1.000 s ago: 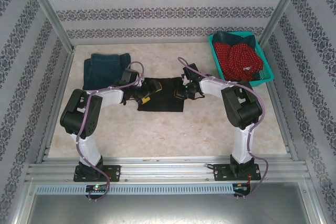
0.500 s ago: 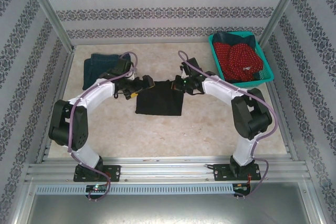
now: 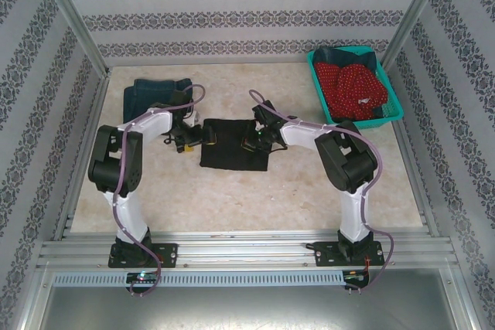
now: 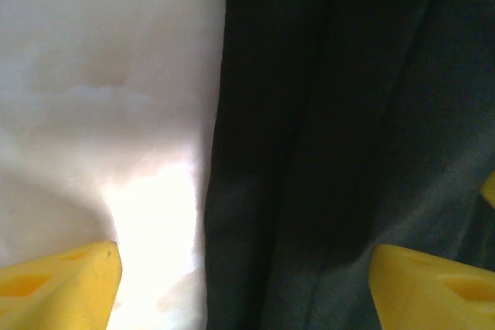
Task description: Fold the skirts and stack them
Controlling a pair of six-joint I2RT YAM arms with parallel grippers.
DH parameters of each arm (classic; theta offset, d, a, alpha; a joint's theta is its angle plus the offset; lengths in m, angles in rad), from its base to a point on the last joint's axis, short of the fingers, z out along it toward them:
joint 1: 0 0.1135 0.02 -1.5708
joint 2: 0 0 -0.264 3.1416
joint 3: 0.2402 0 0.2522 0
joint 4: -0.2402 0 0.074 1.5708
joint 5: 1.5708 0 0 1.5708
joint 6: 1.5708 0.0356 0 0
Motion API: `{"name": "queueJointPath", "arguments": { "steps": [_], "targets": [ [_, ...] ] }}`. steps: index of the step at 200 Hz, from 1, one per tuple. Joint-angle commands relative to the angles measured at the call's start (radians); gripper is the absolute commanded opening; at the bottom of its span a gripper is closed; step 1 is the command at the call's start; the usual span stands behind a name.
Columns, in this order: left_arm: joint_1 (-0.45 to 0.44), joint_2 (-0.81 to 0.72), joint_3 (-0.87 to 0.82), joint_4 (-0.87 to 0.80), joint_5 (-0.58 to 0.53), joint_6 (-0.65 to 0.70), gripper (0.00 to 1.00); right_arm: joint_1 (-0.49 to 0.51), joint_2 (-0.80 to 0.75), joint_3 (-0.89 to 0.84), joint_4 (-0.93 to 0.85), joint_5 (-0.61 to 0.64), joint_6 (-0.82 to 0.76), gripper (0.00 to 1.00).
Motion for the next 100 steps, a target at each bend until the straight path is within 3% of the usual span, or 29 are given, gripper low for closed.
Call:
{"name": "queueJointPath", "arguments": {
  "steps": [1, 100],
  "targets": [
    [-0.011, 0.050, 0.031, -0.002, 0.088, 0.037, 0.74, -0.011, 0.032, -0.007, -0.080, 0.034, -0.010, 0.02],
    [-0.066, 0.105, 0.093, 0.033, 0.087, -0.027, 0.15, -0.014, 0.039, -0.052, -0.025, 0.015, 0.005, 0.02]
  ]
}}
